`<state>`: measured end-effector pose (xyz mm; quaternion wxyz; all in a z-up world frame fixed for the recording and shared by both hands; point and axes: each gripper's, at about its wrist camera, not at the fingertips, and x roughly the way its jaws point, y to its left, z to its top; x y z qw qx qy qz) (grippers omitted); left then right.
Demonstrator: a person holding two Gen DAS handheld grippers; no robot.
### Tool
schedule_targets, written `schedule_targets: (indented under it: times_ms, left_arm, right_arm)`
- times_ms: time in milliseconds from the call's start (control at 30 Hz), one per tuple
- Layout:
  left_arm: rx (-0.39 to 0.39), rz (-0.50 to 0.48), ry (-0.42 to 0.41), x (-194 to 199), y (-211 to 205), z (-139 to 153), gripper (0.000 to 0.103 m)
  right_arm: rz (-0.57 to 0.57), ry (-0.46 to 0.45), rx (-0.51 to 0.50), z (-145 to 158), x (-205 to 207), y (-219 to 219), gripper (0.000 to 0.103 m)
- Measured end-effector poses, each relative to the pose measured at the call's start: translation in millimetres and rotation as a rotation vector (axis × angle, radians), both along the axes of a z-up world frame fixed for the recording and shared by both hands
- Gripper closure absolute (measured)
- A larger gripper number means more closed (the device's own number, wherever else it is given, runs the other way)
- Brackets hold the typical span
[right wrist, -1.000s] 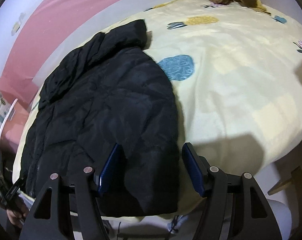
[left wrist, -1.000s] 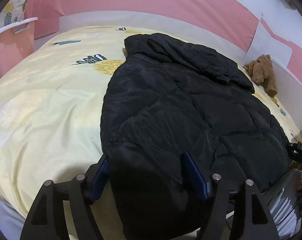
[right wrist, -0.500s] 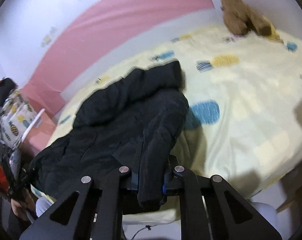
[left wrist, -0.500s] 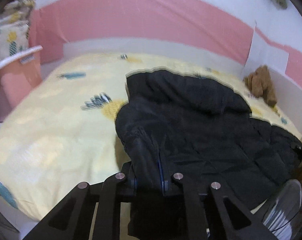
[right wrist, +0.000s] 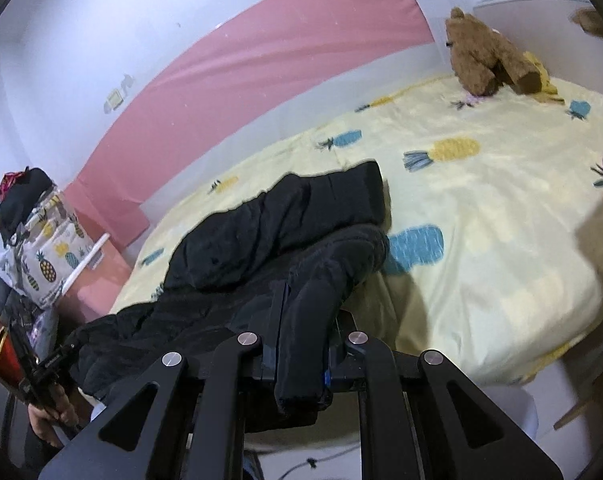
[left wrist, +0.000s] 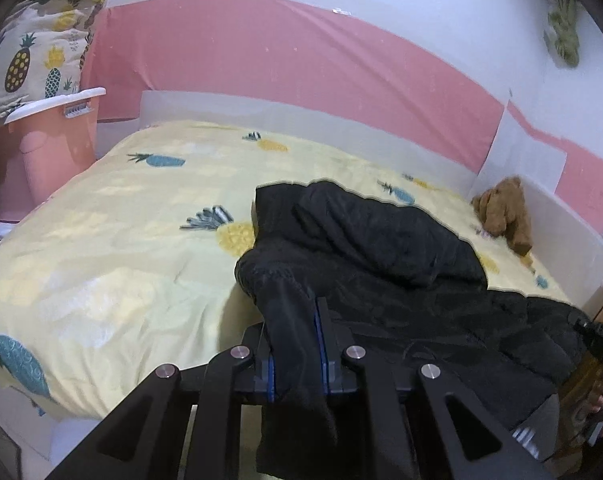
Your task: Fold large clothes
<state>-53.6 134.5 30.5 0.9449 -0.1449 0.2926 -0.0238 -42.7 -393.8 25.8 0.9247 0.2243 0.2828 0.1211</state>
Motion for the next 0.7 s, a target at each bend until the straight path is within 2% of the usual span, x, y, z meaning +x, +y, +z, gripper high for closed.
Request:
schedule_targets:
  times_ms: [133,333,533,700]
  left_arm:
    - [-0.032,0.009,-0.037,15,2,13,0.088]
    - [-0.055,0.019,-0.103,62,6,46,0.088]
    - [-0.058,0.034,-0.12,139,7,71,0.088]
    - [-0.048,0.06,-0.076,217,5,69,0.088]
  right_arm:
    - [0.0,-0.039,0.0,16,17,2,0.09]
    - [-0.013,-0.1,-0.016,48,62,4,0.09]
    - [-0.028,-0.093,-0.017,69,136,4,0.09]
    - [-0.039,-0.025,-0.032,66,212,6,0.089]
